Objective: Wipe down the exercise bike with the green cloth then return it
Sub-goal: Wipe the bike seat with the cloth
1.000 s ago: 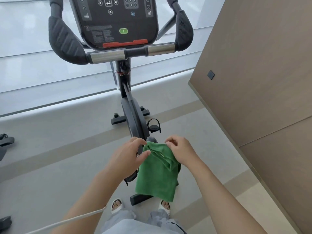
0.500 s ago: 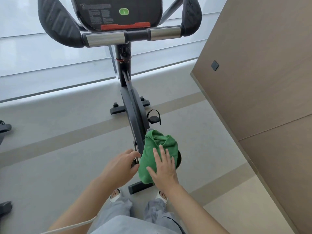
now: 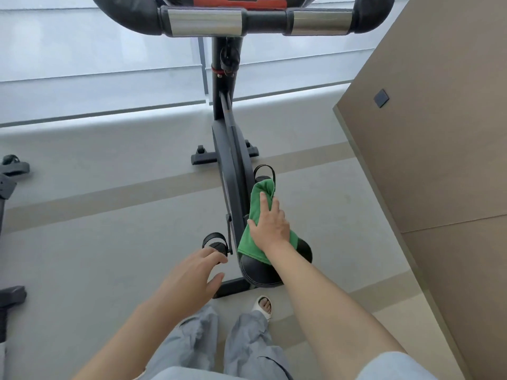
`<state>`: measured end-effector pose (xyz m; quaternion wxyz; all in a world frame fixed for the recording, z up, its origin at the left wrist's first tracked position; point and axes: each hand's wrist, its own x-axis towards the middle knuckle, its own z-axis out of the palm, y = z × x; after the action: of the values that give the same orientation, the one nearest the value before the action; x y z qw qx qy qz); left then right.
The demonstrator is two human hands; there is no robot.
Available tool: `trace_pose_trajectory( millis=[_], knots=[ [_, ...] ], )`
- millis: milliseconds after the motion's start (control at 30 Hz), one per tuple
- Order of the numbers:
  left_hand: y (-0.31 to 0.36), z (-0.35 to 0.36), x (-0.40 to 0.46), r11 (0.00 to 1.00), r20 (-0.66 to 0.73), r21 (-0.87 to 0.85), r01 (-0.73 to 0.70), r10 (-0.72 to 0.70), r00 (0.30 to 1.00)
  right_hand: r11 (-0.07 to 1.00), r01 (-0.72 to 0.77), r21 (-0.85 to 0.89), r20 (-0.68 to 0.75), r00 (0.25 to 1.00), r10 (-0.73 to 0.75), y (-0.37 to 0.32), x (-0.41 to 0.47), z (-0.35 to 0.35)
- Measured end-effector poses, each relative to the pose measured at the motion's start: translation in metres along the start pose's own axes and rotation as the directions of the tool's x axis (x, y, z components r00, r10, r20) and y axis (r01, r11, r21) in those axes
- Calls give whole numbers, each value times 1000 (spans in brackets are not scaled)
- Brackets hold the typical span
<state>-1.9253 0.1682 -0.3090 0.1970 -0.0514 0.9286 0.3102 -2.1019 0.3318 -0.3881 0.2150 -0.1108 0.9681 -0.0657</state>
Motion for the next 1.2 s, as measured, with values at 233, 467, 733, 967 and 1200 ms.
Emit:
trace_pose_trajectory(
  millis=[233,467,733,967,1200],
  knots=[
    [1,-6,-9,1000,0,-1,24,-24,1000,999,47,28,-30,998,-46,5,-4,0],
    [14,-7,-2,999,1,33,-32,32,999,992,129,9,-188,974,-125,53,-76,18],
    [22,-8,8,996,5,36,-83,83,997,992,93,85,-202,977,-75,100,-131,31],
    [13,-1,5,995,67,77,-55,50,996,995,26,98,-71,997,-19,39,-33,-1],
    [21,19,20,981,149,165,-99,74,986,956,89,281,21,995,-99,35,5,-9]
  ],
)
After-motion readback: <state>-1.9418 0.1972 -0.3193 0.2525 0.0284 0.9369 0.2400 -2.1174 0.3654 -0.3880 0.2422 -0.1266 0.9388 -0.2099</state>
